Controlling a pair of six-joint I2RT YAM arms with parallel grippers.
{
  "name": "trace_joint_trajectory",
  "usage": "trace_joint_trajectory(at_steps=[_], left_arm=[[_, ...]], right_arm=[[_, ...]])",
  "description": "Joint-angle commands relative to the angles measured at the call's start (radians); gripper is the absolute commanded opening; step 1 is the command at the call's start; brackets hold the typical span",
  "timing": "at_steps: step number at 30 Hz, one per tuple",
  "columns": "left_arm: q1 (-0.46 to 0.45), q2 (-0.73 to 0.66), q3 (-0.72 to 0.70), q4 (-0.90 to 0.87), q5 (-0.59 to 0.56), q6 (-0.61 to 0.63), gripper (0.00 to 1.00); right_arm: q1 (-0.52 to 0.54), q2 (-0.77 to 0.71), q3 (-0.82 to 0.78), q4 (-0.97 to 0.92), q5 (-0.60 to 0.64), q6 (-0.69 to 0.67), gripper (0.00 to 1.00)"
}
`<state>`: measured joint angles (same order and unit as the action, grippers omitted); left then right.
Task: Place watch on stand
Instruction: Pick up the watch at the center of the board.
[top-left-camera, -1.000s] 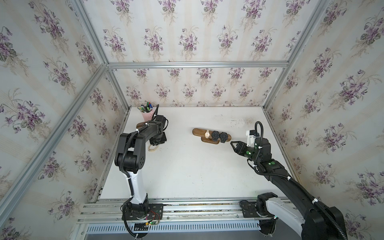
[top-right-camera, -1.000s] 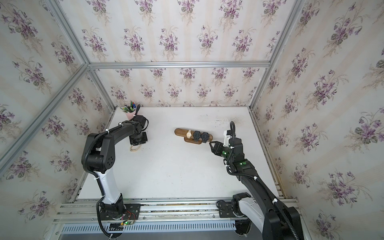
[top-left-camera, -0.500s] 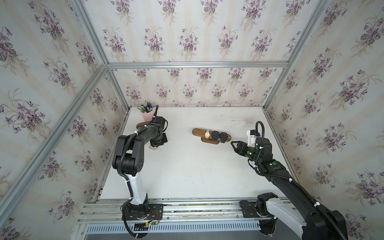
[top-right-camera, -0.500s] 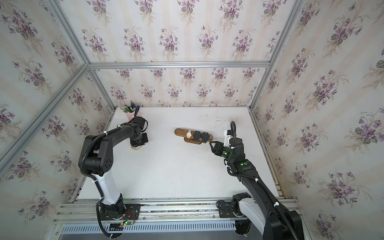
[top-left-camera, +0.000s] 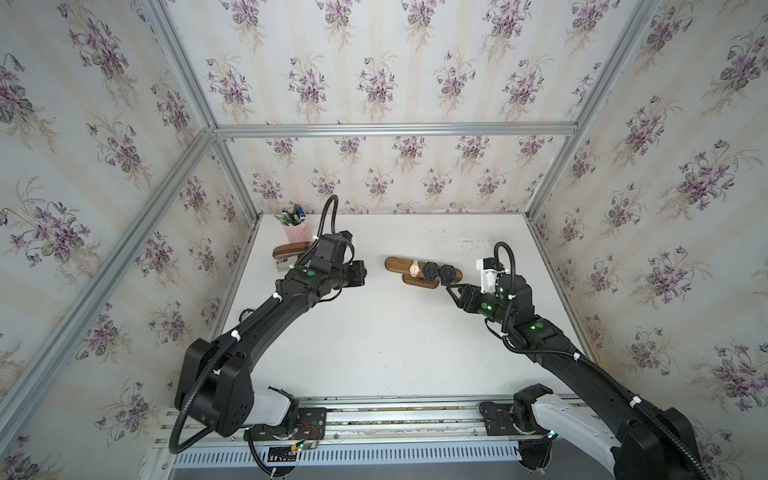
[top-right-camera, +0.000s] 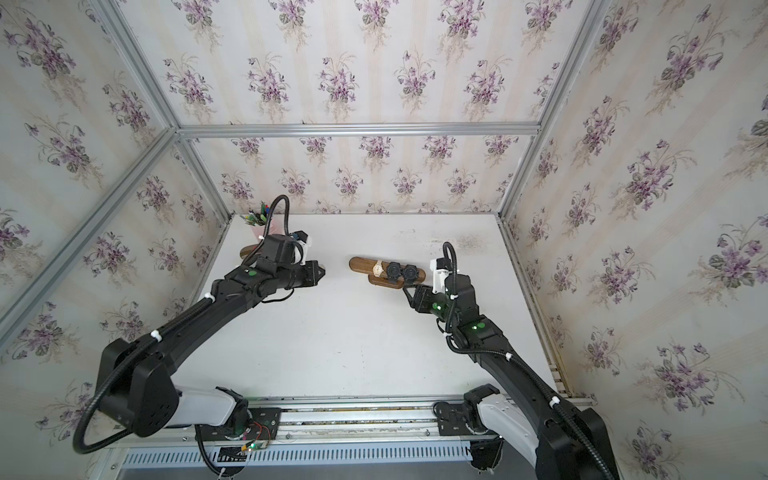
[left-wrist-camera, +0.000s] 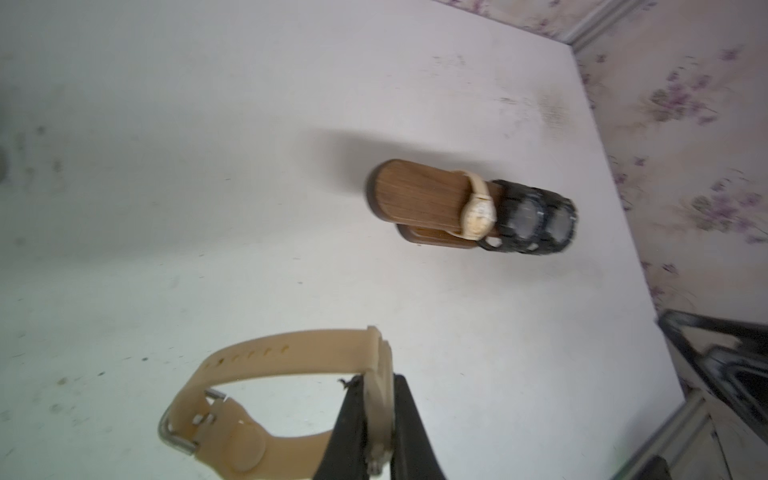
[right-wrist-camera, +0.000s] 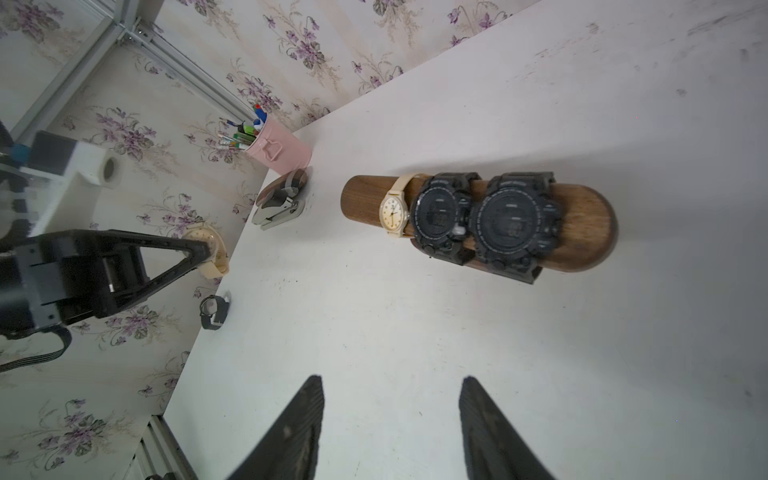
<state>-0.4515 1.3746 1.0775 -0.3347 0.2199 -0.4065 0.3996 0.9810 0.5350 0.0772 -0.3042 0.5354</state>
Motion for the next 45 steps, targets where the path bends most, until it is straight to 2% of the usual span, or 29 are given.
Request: trace_joint_trajectory(at_steps=[1,6,10,15,24,25,31,34,37,40,45], left_arm=[[-0.064,-0.027,-0.002,0.110,0.099,0.029,0.04],[-0.154,-0.040,-0.003,0.203,0.168,0.040,0.04],[-0.192,-0.041,-0.018,0.273,0.229,0.060,0.04],[-0.210,-0.047,-0.058,0.386,0.321,0.047,0.04],[-0.238,-0.083,-0.110,0.496,0.405,0.054,0.04],[-0.239,-0.086,-0.115,0.504,0.409,0.054,0.04],[-0.241,-0.097,-0.123,0.524,0.434,0.053,0.04],[-0.242,-0.097,-0.113,0.497,0.439,0.069,0.04],[-0.242,-0.107,-0.101,0.434,0.406,0.100,0.05],[-0.244,-0.094,-0.031,0.251,0.333,0.192,0.04],[-0.307,-0.077,0.064,-0.004,0.041,0.388,0.03]], right_arm=[[0.052,0.015,0.014,0.084,0.025,0.015,0.54],[0.105,0.027,0.014,0.141,0.017,0.011,0.54],[0.121,0.021,0.001,0.196,-0.008,-0.007,0.54],[0.127,0.001,-0.032,0.280,-0.042,-0.035,0.54],[0.131,0.000,-0.087,0.486,-0.098,-0.063,0.54],[0.166,0.002,-0.087,0.498,-0.104,-0.063,0.53],[0.194,0.015,-0.080,0.559,-0.142,-0.068,0.53],[0.202,0.017,-0.064,0.518,-0.102,-0.085,0.52],[0.201,-0.008,-0.061,0.452,-0.013,-0.129,0.51],[0.202,-0.033,-0.046,0.367,0.067,-0.178,0.51],[0.202,-0.028,0.037,0.173,0.148,-0.168,0.52]])
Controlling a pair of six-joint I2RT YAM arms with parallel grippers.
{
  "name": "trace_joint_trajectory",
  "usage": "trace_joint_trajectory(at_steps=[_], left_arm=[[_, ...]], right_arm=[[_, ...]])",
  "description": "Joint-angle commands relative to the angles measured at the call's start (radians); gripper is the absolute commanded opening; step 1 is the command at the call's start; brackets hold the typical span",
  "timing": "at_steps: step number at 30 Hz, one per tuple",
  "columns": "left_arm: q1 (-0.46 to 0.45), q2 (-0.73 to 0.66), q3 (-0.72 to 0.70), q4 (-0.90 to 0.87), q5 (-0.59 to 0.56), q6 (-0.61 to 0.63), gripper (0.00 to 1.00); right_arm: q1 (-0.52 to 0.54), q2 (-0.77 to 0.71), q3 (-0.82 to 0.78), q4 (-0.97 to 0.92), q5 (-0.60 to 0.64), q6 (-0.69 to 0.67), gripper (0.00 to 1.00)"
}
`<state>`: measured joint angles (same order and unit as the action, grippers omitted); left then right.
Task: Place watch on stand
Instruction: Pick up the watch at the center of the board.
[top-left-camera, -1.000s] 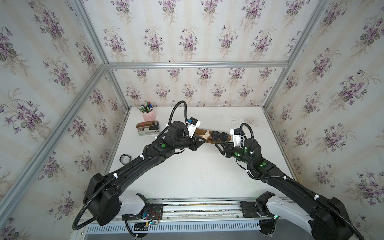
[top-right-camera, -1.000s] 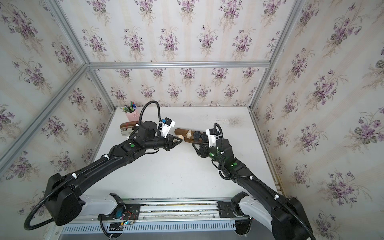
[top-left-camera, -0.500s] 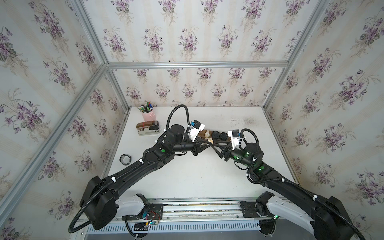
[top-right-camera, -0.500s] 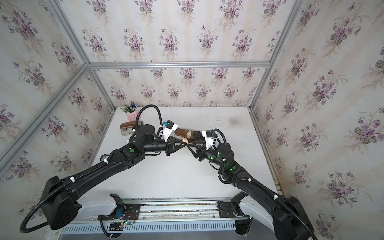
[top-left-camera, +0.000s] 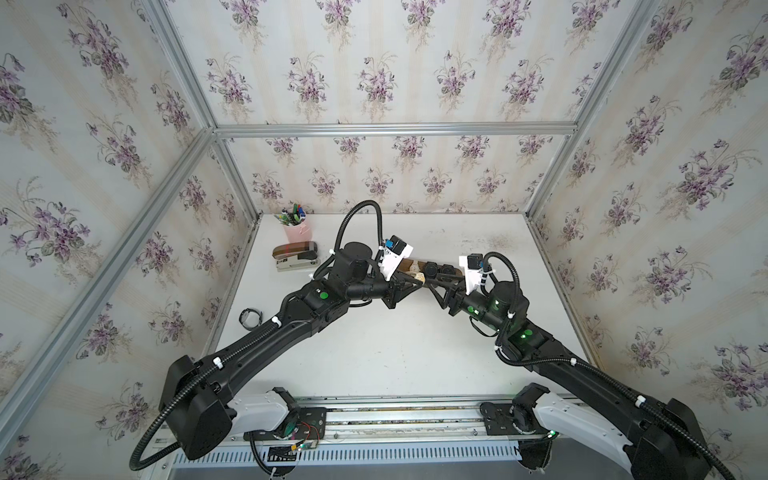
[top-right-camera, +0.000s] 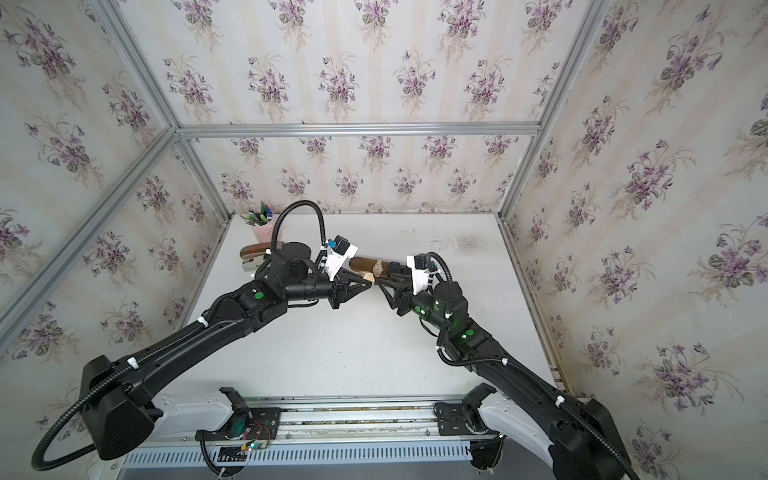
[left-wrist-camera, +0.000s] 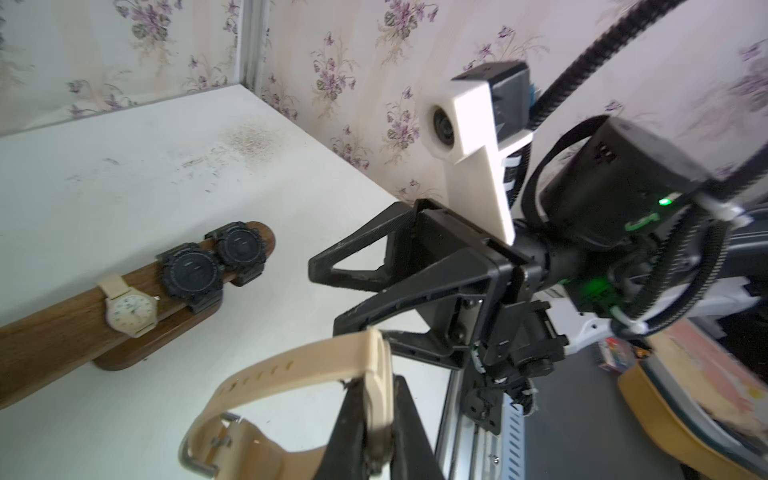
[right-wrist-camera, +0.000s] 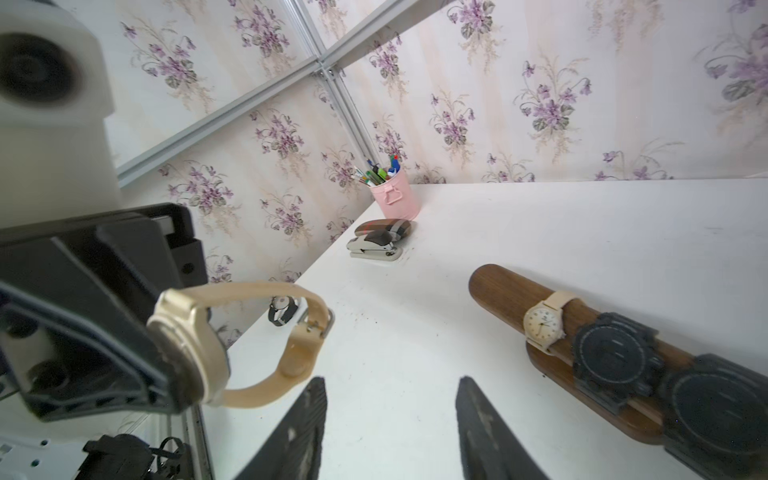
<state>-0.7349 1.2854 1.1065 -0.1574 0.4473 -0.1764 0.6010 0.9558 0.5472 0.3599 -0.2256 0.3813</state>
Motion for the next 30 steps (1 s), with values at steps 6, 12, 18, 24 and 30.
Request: trace_joint_trajectory(at_steps=[6,12,18,24,30], left_arm=[[-0.078,0.080,0.070,-0.256,-0.362,0.288,0.03],[-0.117,0.099,0.029,-0.173,-0.375,0.354,0.03],[-0.118,0.104,0.035,-0.140,-0.290,0.350,0.04],[-0.116,0.056,0.011,-0.146,-0.144,0.405,0.04],[-0.105,0.017,-0.013,-0.071,-0.013,0.343,0.04]], right_arm=[[0.000,-0.034,0.037,-0.114,0.027,0.138,0.52],[0.016,-0.017,0.050,-0.135,-0.039,0.288,0.51],[0.029,-0.013,-0.018,-0.121,0.037,0.206,0.50],[0.001,0.062,-0.012,-0.076,-0.065,0.052,0.51],[0.011,0.094,-0.111,0.257,-0.263,0.037,0.52]])
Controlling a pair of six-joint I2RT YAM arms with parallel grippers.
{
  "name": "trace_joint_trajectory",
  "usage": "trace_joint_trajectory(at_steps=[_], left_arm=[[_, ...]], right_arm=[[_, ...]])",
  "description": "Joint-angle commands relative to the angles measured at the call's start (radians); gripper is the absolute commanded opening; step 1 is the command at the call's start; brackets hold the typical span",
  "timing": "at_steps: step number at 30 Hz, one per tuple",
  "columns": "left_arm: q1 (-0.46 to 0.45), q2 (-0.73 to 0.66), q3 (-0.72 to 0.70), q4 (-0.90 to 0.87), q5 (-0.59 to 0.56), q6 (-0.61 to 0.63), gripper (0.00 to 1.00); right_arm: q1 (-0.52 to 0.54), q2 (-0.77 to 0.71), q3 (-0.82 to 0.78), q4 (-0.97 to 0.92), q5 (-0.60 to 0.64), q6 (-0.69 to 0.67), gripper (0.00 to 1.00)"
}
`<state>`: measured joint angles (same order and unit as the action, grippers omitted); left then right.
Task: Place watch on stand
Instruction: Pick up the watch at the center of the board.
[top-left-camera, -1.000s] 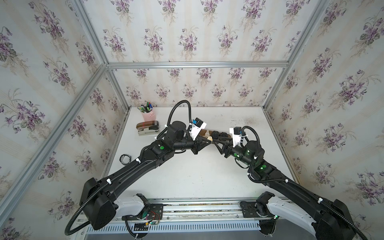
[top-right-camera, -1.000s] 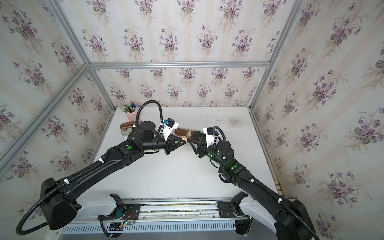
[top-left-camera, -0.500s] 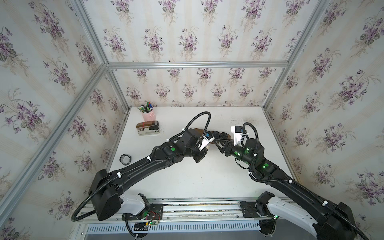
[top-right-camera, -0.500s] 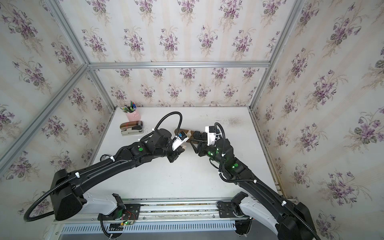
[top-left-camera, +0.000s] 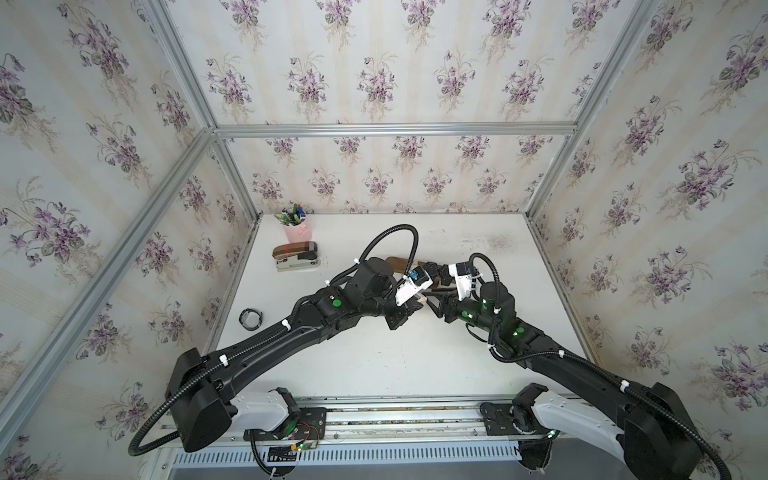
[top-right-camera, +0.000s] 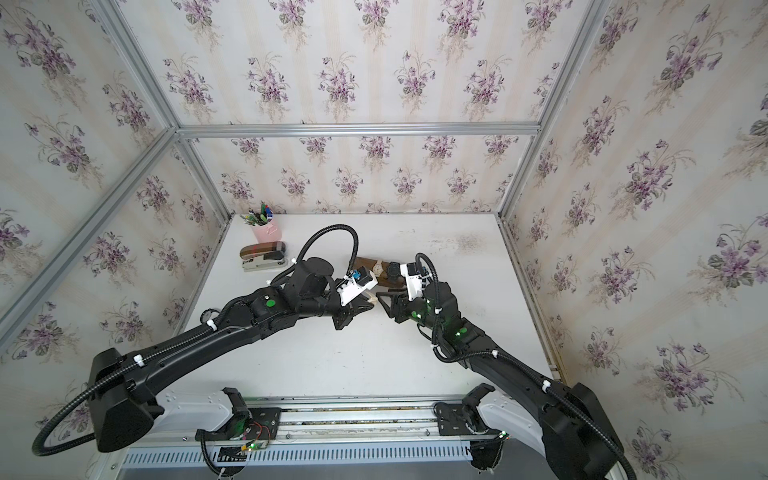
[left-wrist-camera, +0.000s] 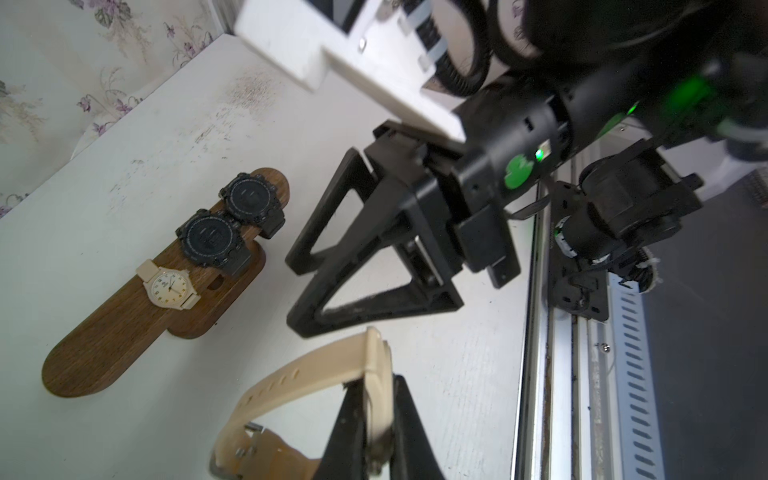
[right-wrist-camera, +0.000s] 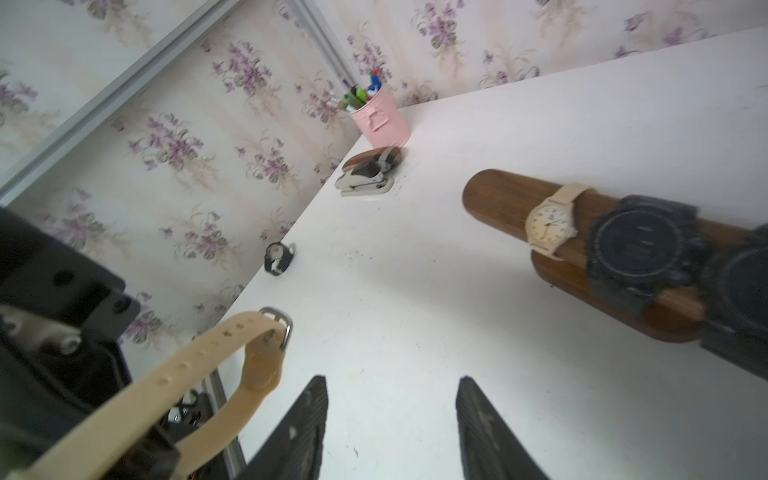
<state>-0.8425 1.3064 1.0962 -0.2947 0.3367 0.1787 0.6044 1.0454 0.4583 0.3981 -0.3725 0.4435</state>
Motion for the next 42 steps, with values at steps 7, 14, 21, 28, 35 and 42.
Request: trace_joint_trajectory(at_steps=[7,14,21,28,35,42], left_arm=[[0.002,0.011,0.001,0.092,0.191,-0.031,0.04],[0.002,-0.001,-0.001,0.101,0.245,-0.041,0.04],[0.002,-0.010,-0.010,0.122,0.258,-0.056,0.05],[0.011,-0.020,-0.014,0.127,0.235,-0.072,0.06],[0.038,-0.035,-0.050,0.164,0.212,-0.108,0.13],[0.037,-0.055,-0.103,0.190,0.090,-0.144,0.50]], right_arm=[[0.055,0.012,-0.036,0.346,-0.111,-0.038,0.53],[0.057,0.036,-0.054,0.438,-0.114,-0.022,0.52],[0.064,0.058,-0.070,0.535,-0.121,-0.022,0.49],[0.075,0.076,-0.078,0.602,-0.138,0.000,0.20],[0.075,0.054,-0.091,0.569,-0.034,0.038,0.00],[0.075,0.000,-0.122,0.567,0.171,0.078,0.00]])
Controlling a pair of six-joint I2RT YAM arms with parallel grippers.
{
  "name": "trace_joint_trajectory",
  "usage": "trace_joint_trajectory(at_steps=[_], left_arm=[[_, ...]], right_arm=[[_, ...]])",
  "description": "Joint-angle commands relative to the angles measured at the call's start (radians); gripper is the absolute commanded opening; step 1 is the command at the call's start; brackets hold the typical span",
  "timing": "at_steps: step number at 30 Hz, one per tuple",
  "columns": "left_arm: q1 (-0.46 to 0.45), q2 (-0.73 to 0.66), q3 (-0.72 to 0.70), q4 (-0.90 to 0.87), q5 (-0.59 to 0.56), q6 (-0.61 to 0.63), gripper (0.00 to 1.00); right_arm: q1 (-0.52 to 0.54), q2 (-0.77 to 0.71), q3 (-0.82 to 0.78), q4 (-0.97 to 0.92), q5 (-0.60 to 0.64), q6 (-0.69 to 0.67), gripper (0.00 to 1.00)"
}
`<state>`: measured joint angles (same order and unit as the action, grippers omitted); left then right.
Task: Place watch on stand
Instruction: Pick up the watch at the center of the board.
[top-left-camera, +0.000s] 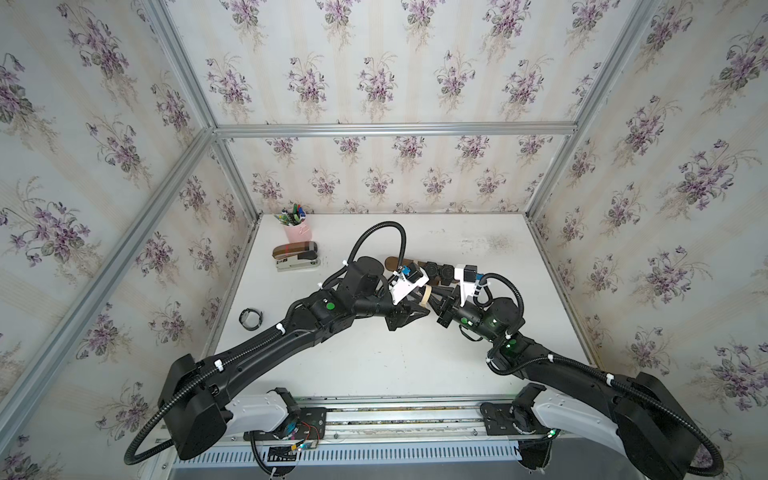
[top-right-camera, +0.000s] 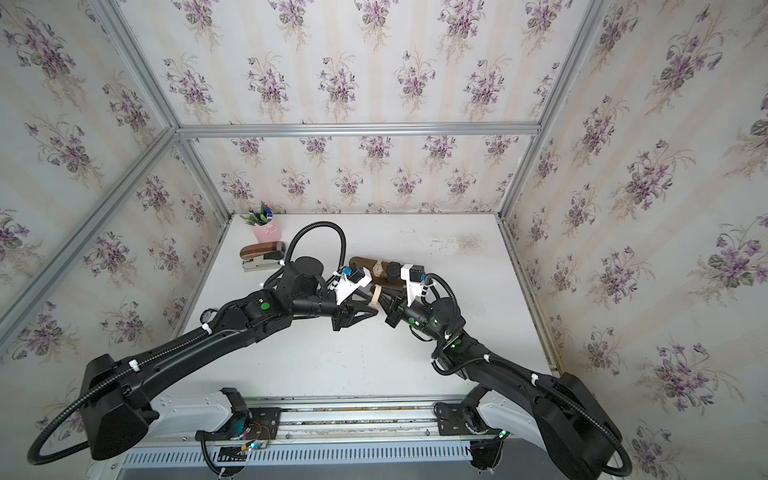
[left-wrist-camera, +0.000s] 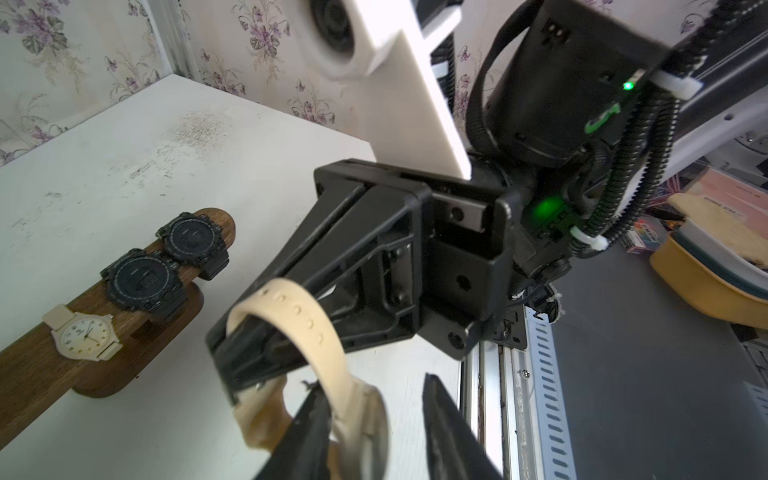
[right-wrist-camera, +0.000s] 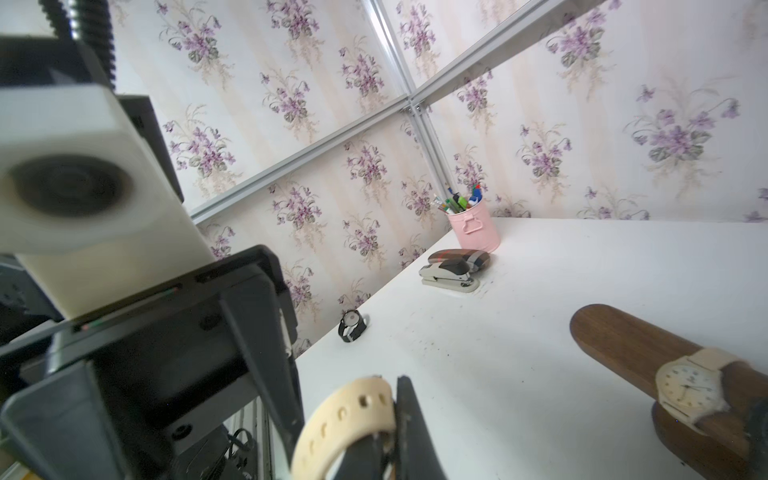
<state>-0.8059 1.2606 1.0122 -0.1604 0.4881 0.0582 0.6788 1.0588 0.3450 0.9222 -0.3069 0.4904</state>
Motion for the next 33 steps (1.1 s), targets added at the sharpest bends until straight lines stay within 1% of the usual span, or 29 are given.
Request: trace_joint_trajectory(at_steps=[1,2,4,9,11,13,17,21,28,33], left_arm=[[0.002,-0.017,-0.034,0.069,-0.075,-0.034,0.54],[0.002,-0.024,-0.048,0.084,-0.101,-0.051,0.61],[0.010,-0.040,-0.074,0.117,-0.134,-0.089,0.64],[0.073,-0.082,-0.145,0.227,-0.195,-0.249,0.67],[0.119,-0.072,-0.164,0.273,-0.152,-0.324,0.67],[0.137,-0.055,-0.163,0.282,-0.142,-0.361,0.66],[0.136,-0.030,-0.156,0.318,-0.091,-0.392,0.62],[0.131,-0.029,-0.178,0.401,-0.043,-0.443,0.60],[0.106,-0.010,-0.178,0.407,0.005,-0.438,0.56],[0.099,-0.034,-0.204,0.412,0.010,-0.439,0.56]], right_arm=[[0.001,-0.013,-0.020,0.075,0.120,0.038,0.00],[0.000,-0.013,-0.031,0.108,0.132,0.044,0.00],[0.001,-0.004,-0.042,0.163,0.141,0.048,0.00],[0.001,0.028,-0.068,0.293,0.110,0.047,0.00],[0.001,0.040,-0.074,0.340,0.081,0.048,0.00],[0.001,0.051,-0.074,0.367,0.057,0.051,0.00],[0.019,0.059,-0.069,0.376,0.057,0.024,0.00],[0.044,0.080,-0.062,0.382,0.057,-0.012,0.00],[0.056,0.114,-0.051,0.424,0.074,-0.020,0.00],[0.057,0.115,-0.046,0.417,0.085,-0.031,0.00]])
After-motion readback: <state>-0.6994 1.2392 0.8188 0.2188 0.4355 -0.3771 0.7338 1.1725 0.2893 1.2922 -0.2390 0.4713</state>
